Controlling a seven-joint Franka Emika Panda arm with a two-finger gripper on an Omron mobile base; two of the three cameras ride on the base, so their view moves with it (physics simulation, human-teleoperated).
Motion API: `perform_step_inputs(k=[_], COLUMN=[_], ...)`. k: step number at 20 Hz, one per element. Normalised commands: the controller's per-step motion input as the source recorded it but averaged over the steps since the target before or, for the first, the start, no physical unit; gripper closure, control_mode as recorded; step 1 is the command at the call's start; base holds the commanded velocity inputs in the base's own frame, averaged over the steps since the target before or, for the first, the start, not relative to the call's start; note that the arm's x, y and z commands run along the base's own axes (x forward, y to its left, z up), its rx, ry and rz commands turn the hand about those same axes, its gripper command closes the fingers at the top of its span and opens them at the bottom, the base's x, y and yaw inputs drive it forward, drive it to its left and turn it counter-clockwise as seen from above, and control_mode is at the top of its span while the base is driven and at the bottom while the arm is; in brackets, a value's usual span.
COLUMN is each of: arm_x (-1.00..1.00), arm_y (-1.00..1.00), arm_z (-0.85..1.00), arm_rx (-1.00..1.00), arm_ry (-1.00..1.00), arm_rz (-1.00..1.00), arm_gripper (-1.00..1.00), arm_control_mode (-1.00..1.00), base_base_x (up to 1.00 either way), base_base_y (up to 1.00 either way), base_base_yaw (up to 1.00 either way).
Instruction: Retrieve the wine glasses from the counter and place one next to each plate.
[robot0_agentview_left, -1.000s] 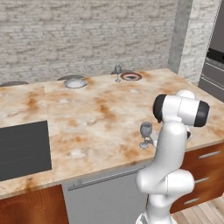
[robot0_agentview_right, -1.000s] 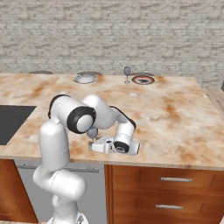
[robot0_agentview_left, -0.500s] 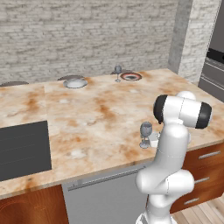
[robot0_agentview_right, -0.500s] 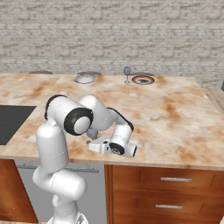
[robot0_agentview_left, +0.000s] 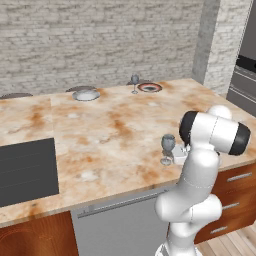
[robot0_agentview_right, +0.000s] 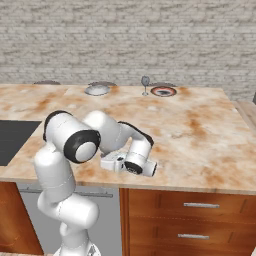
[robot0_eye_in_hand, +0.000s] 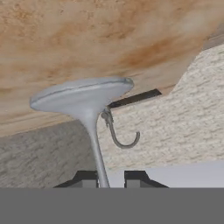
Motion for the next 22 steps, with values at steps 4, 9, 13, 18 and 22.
perform_step_inputs(k=[4, 9, 13, 18, 22], arm_x=[-0.19, -0.23, -0.37, -0.44, -0.40], arm_y=[0.00, 0.01, 0.00, 0.05, 0.01], arm_z=[0.99, 1.00, 1.00, 0.81, 0.62], arm_rx=[0.00, -0.01, 0.00, -0.01, 0.00], arm_ry=[-0.20, -0.19, -0.20, -0.13, -0.03], arm_rz=[0.00, 0.00, 0.00, 0.00, 0.00], arm_gripper=[1.00, 1.00, 1.00, 1.00, 1.00], arm_control_mode=[-1.00, -1.00, -1.00, -1.00, -1.00], base_base_x=[0.00, 0.00, 0.00, 0.00, 0.00], base_base_y=[0.00, 0.00, 0.00, 0.00, 0.00], base_base_yaw=[0.00, 0.00, 0.00, 0.00, 0.00])
